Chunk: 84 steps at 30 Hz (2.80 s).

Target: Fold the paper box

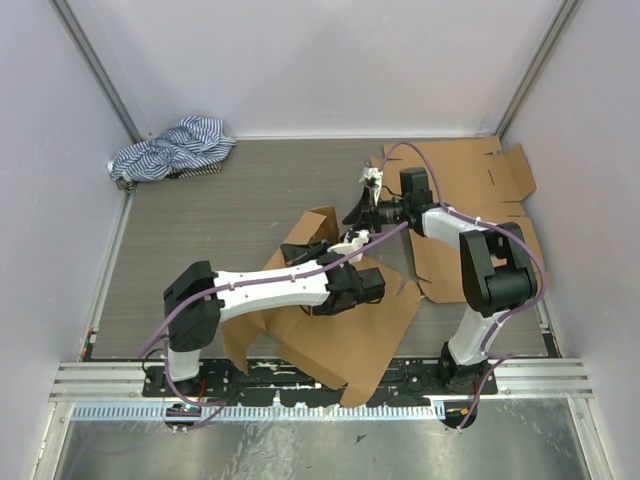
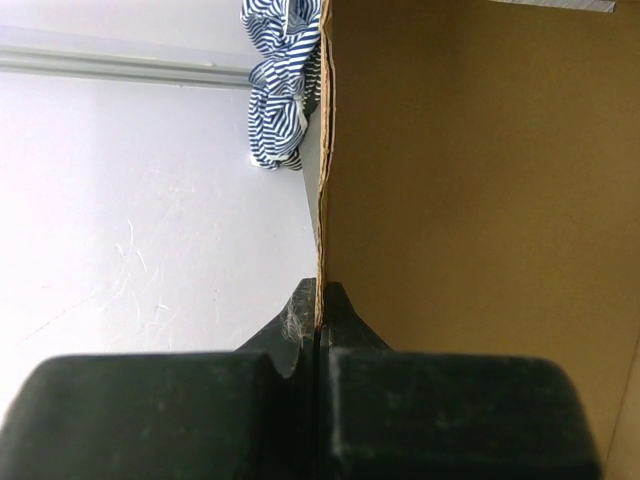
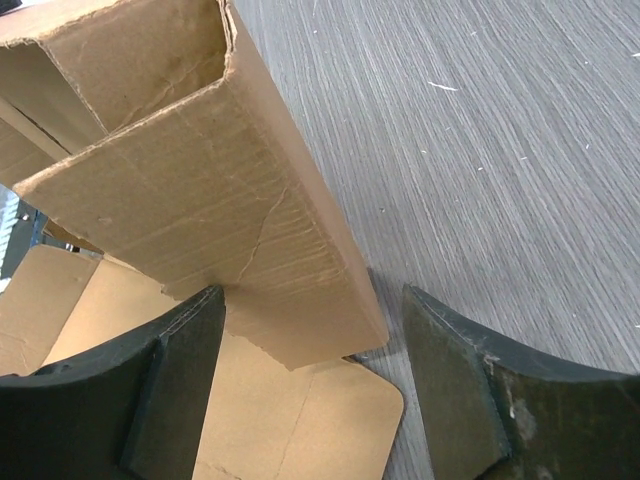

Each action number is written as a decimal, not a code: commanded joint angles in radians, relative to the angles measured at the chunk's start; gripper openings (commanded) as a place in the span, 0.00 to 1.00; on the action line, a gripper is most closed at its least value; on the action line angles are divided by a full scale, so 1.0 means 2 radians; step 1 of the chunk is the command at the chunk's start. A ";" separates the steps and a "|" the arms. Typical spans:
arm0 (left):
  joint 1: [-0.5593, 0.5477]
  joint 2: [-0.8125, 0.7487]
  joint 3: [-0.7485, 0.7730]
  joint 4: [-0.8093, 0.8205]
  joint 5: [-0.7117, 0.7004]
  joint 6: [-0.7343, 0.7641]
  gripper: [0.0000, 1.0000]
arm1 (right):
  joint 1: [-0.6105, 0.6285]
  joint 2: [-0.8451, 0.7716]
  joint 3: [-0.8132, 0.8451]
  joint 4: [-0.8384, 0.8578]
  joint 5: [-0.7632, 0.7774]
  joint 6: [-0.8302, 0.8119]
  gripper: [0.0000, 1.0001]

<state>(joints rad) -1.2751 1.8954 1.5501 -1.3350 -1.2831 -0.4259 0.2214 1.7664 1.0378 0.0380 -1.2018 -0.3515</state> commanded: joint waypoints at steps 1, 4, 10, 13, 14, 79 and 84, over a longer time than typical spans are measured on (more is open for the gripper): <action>-0.004 0.007 0.014 -0.014 -0.020 -0.030 0.02 | 0.008 -0.025 -0.009 0.071 -0.002 0.031 0.78; -0.004 0.004 0.010 0.003 -0.014 -0.018 0.02 | 0.013 -0.014 0.007 0.057 -0.012 0.022 0.79; -0.004 -0.014 -0.015 0.076 0.010 0.031 0.02 | 0.033 -0.031 -0.013 0.085 0.004 0.027 0.83; -0.003 -0.040 -0.045 0.144 0.038 0.075 0.02 | 0.043 -0.019 0.002 0.083 0.016 0.036 0.83; -0.003 -0.046 -0.052 0.158 0.044 0.084 0.02 | 0.047 -0.019 0.004 0.083 0.022 0.039 0.82; -0.014 -0.039 -0.047 0.108 0.067 0.060 0.36 | 0.049 -0.006 0.020 0.031 0.030 0.027 0.76; -0.014 -0.035 -0.039 0.097 0.059 0.057 0.36 | 0.049 -0.023 0.007 0.043 0.038 0.036 0.76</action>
<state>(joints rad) -1.2945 1.8091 1.4506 -1.1294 -1.1656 -0.2905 0.3161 1.8023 1.0618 0.0547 -1.1122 -0.3050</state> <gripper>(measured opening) 0.361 0.757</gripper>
